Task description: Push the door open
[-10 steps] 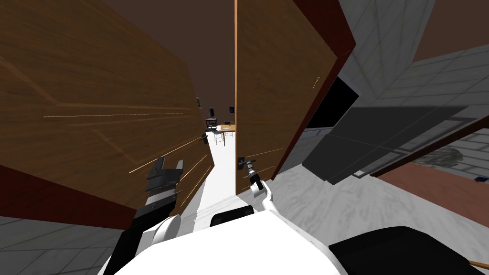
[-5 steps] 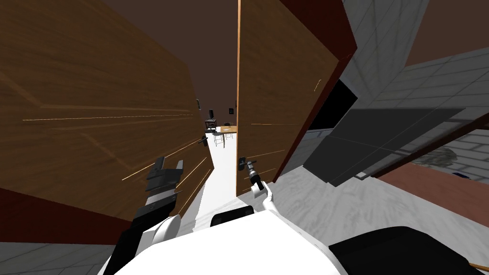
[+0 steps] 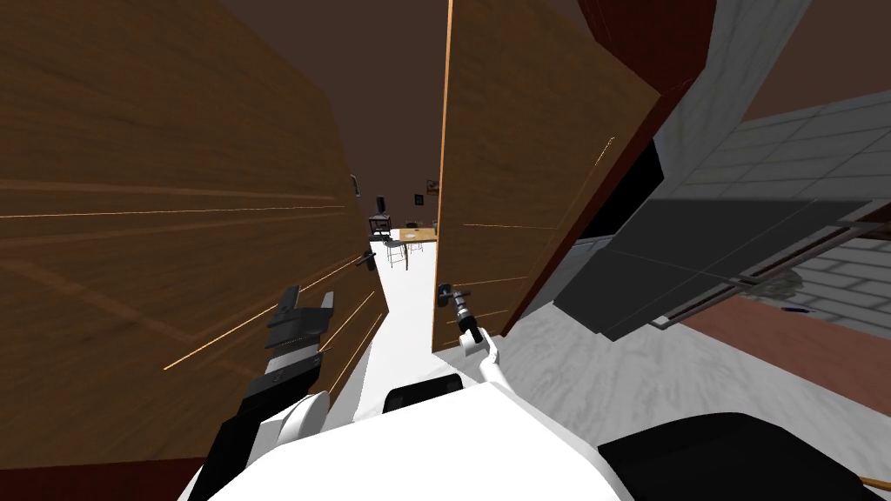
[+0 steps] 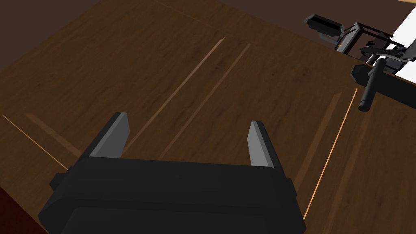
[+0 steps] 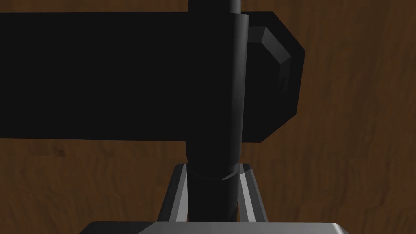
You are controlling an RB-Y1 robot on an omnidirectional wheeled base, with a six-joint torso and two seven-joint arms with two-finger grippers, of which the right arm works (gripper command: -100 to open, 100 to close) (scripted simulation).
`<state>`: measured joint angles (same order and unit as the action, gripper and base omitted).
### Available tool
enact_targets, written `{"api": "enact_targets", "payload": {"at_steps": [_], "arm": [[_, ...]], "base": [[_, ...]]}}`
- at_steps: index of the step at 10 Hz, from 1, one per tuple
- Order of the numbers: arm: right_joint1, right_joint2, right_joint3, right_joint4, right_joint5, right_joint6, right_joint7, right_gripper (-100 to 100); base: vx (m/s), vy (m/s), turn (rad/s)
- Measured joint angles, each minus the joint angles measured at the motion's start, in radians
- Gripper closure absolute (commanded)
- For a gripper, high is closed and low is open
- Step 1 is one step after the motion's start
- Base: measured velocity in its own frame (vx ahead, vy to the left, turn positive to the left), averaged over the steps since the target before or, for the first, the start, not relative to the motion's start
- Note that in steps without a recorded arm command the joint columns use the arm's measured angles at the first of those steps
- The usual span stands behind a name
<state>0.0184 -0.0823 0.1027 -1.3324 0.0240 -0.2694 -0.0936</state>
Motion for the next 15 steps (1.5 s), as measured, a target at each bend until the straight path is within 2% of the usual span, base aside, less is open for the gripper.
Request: {"api": "enact_targets", "payload": {"at_steps": [2, 4, 6, 9, 10, 13, 15], "arm": [[-0.019, 0.004, -0.024, 0.029, -0.002, -0.004, 0.007, 100], [-0.013, 0.003, -0.043, 0.036, -0.004, -0.021, 0.011, 100], [-0.017, 0.009, -0.066, 0.038, -0.005, -0.009, 0.018, 100], [-0.032, 0.006, -0.104, 0.060, -0.011, -0.015, 0.022, 100], [-0.039, 0.008, -0.117, 0.059, -0.013, -0.007, 0.024, 100], [-0.046, 0.024, -0.159, 0.064, -0.014, 0.002, 0.040, 100], [-0.045, 0.025, -0.189, 0.061, -0.018, 0.007, 0.044, 100]], "base": [[0.135, 0.099, -0.067], [0.094, 0.095, -0.067], [0.142, 0.108, -0.078], [0.120, 0.104, -0.072], [0.129, 0.107, -0.084], [0.160, 0.111, -0.077], [0.182, 0.144, -0.108]]}}
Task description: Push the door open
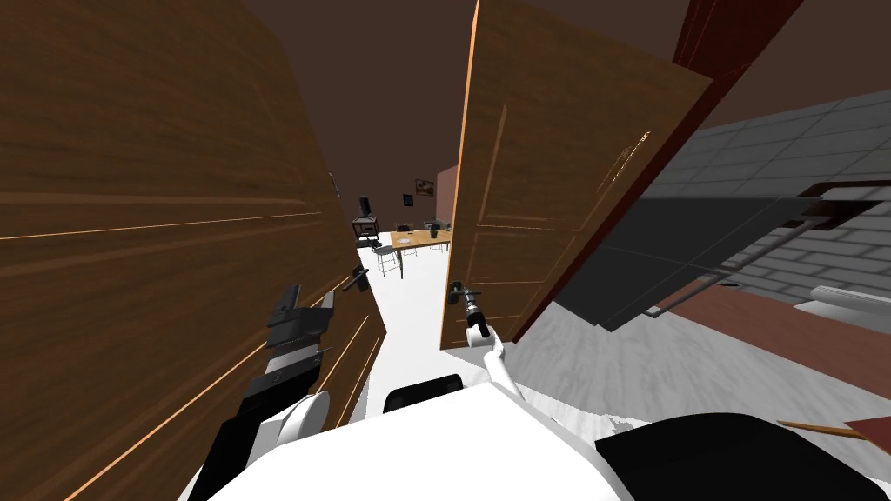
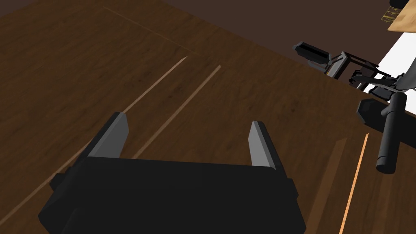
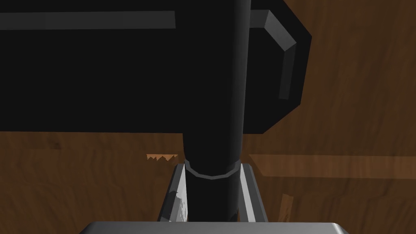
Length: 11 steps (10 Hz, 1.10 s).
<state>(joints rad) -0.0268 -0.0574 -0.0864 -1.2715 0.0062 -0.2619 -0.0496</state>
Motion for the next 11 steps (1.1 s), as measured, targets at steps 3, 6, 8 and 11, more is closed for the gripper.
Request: {"api": "enact_targets", "payload": {"at_steps": [3, 6, 8, 11], "arm": [[-0.015, 0.007, -0.044, 0.027, -0.004, -0.013, 0.009, 100], [-0.023, 0.011, -0.074, 0.031, -0.007, -0.010, 0.015, 100], [-0.022, 0.013, -0.082, 0.031, -0.010, -0.007, 0.020, 100], [-0.044, 0.010, -0.106, 0.068, -0.019, -0.014, 0.040, 100]], "base": [[0.170, 0.100, -0.074], [0.116, 0.073, -0.046], [0.153, -0.012, -0.051], [0.200, -0.037, -0.050]]}}
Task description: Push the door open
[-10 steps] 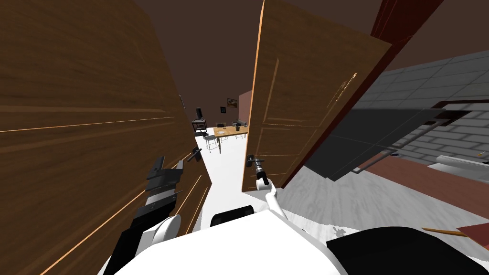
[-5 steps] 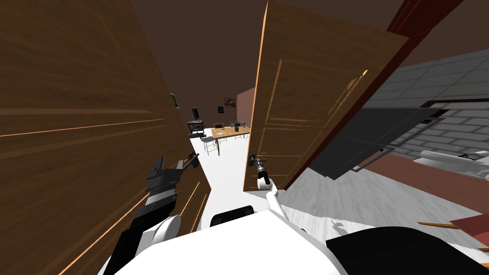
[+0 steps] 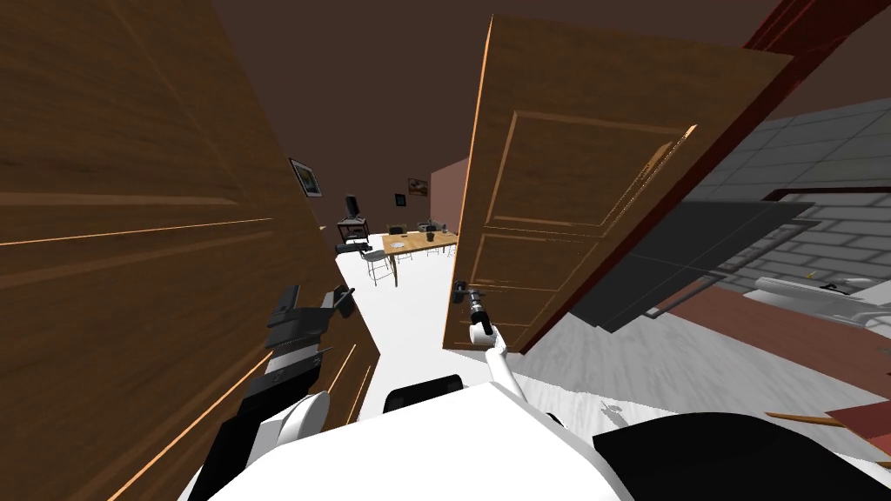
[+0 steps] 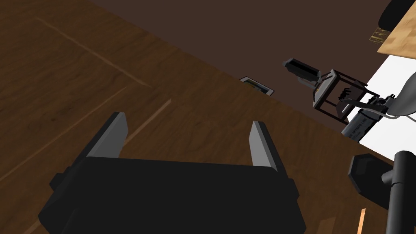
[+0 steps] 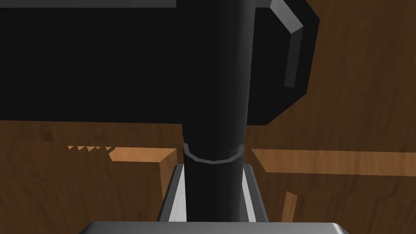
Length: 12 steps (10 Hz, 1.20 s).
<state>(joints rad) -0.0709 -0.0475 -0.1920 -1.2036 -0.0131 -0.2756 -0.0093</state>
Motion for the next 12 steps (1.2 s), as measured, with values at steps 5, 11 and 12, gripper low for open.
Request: {"api": "enact_targets", "payload": {"at_steps": [5, 11, 12], "arm": [[-0.036, 0.000, -0.056, 0.023, -0.016, -0.014, 0.046, 100], [-0.043, 0.011, -0.090, 0.027, -0.029, -0.010, 0.074, 100], [-0.052, 0.015, -0.097, 0.033, -0.029, -0.008, 0.081, 100]], "base": [[0.145, -0.032, -0.059], [0.064, -0.003, -0.034], [0.048, -0.012, -0.026]]}}
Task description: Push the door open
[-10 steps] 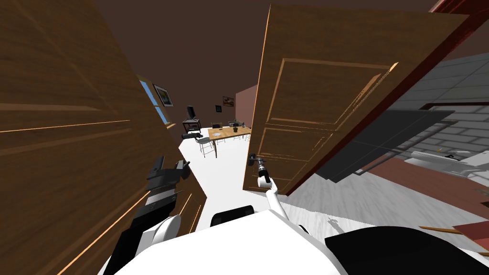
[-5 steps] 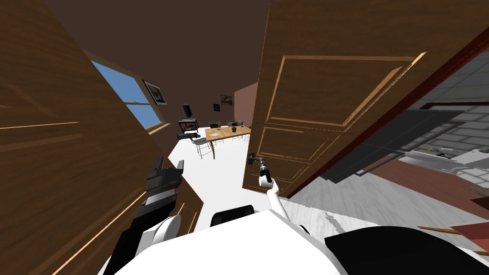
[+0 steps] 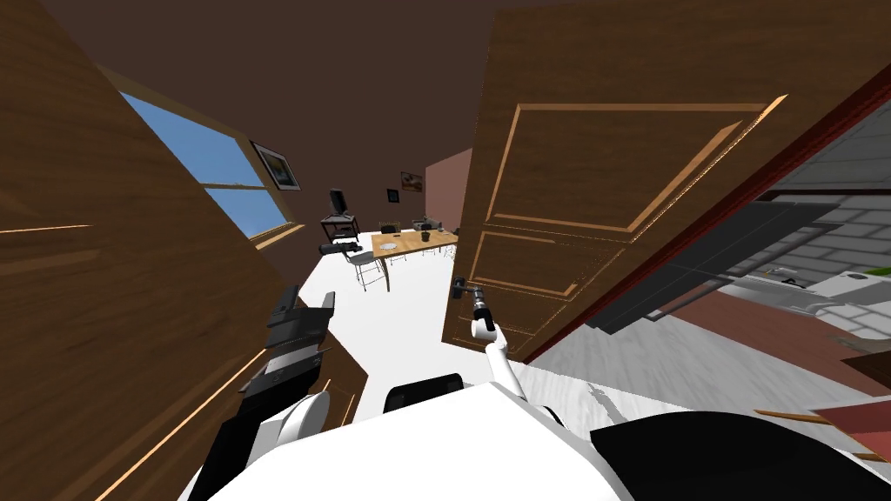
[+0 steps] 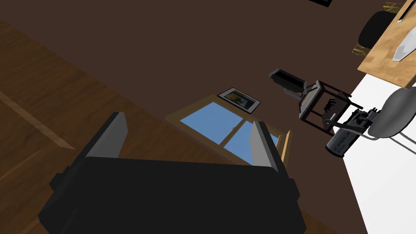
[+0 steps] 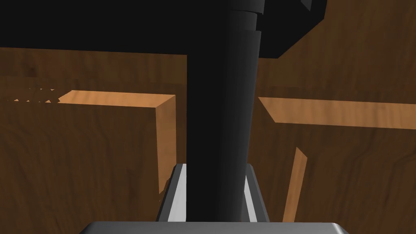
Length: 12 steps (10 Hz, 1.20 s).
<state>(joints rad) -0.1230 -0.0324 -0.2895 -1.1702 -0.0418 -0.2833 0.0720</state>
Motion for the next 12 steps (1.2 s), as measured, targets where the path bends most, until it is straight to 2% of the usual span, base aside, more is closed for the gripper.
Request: {"api": "enact_targets", "payload": {"at_steps": [2, 3, 4, 5, 6, 9, 10, 11, 12], "arm": [[-0.008, 0.006, -0.016, 0.013, -0.003, -0.012, 0.013, 100], [-0.014, 0.008, -0.024, 0.010, -0.006, 0.000, 0.020, 100], [-0.007, -0.001, -0.028, 0.005, -0.011, 0.003, 0.019, 100], [0.000, -0.001, -0.031, 0.003, -0.012, -0.009, 0.020, 100], [-0.001, 0.003, -0.038, 0.001, -0.013, -0.010, 0.026, 100], [-0.024, 0.009, -0.067, 0.030, -0.019, -0.019, 0.048, 100], [-0.026, 0.016, -0.078, 0.026, -0.020, -0.014, 0.058, 100], [-0.040, 0.015, -0.089, 0.043, -0.024, -0.019, 0.065, 100], [-0.034, 0.017, -0.092, 0.027, -0.026, -0.013, 0.067, 100]], "base": [[0.066, -0.007, -0.042], [0.102, -0.003, -0.045], [0.084, -0.023, -0.059], [0.067, -0.009, -0.028], [0.041, 0.000, -0.021], [0.091, 0.012, -0.056], [0.097, 0.016, -0.062], [0.064, 0.005, -0.026], [0.087, 0.014, -0.039]]}}
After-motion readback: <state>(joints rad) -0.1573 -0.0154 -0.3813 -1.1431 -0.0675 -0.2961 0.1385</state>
